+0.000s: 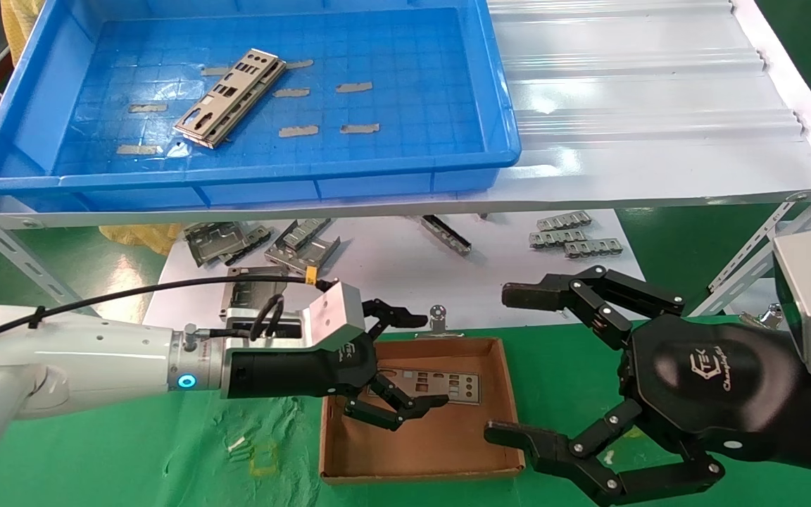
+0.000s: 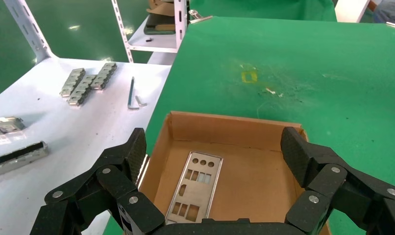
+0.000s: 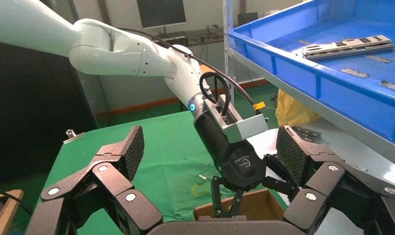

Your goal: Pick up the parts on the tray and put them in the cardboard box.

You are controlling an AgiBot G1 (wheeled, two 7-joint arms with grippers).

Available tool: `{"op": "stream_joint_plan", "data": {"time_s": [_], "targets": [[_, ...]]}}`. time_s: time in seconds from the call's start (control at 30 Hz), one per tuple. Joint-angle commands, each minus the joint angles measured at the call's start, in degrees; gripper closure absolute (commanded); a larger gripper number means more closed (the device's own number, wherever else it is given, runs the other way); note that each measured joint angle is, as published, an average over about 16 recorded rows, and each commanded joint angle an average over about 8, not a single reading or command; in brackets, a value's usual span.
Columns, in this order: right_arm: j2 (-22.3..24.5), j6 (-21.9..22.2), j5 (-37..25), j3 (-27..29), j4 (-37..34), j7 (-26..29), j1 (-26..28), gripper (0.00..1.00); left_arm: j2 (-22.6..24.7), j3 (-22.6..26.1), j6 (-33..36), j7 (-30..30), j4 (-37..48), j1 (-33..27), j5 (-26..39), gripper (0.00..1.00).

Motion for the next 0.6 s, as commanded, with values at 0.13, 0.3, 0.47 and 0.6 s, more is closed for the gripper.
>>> {"op": "stream_joint_plan", "data": {"time_s": [0.13,0.3,0.47,0.6], "targets": [[0.0,0.0,0.0,0.0,0.0,0.0,0.0,0.0,-1.74,-1.0,0.21,-1.49,-2.81,1.1,-1.13,0.0],[0.0,0.0,0.0,0.0,0.0,0.0,0.0,0.0,-4.66,-2.66,0.72,-4.09,-7.3,2.88,-3.07,0.0],[0.0,0.0,0.0,0.0,0.0,0.0,0.0,0.0,-7.6,-4.34,1.23,-6.71,-11.82,4.67,-5.02,0.0],[0.0,0.0,0.0,0.0,0.0,0.0,0.0,0.0,-9.95,-5.67,1.64,-8.79,-15.44,6.1,-6.59,0.0]]}}
